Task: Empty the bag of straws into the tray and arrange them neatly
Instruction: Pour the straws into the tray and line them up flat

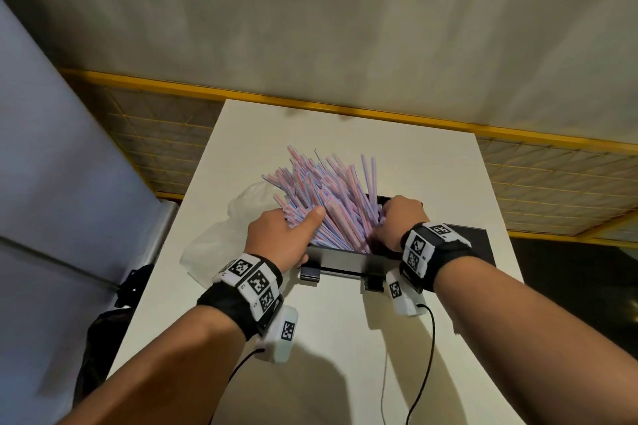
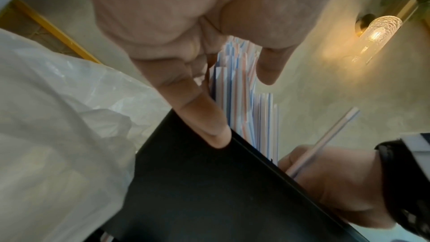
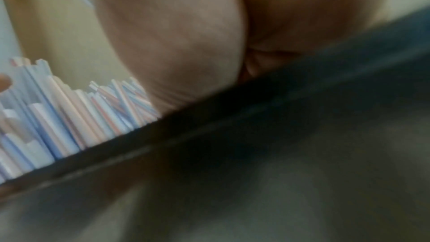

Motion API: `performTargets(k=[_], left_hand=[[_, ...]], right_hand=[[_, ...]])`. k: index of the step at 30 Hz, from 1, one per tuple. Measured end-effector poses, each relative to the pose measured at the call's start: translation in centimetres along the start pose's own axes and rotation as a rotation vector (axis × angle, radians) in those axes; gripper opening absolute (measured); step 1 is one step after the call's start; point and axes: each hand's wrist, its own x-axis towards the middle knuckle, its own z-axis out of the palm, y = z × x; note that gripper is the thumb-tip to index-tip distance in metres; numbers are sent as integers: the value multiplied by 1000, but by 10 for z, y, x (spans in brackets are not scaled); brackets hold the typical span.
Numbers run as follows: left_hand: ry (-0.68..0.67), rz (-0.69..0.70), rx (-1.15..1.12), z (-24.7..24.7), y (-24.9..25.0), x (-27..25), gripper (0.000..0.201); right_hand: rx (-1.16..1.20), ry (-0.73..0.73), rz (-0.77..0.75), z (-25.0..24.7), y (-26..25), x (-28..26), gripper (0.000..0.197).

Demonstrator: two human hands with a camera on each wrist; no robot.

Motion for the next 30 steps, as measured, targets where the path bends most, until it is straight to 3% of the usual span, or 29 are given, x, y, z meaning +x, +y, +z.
performTargets(k=[6, 11, 14, 18, 23, 27, 30], left_hand=[[-15, 6, -12, -2, 1, -2, 56], [0, 7, 10, -4, 6, -6, 58], [-4, 10, 39, -4, 4, -4, 58], [-11, 24, 27, -3, 0, -2, 56], [-12, 53, 26, -1, -3, 1, 39], [-27, 40, 71, 0, -7, 4, 36], [-51, 8, 27, 0, -10, 6, 38]], right_hand=[[174, 154, -140, -16, -1, -6, 31], [108, 111, -225, -22, -11, -8, 44], [79, 74, -270, -24, -17, -10, 41], [82, 137, -328, -32, -26, -14, 39], [1, 202, -363, -49, -31, -14, 32], [-33, 118, -348, -43, -29, -11, 39], [46, 130, -291, -32, -15, -10, 21]])
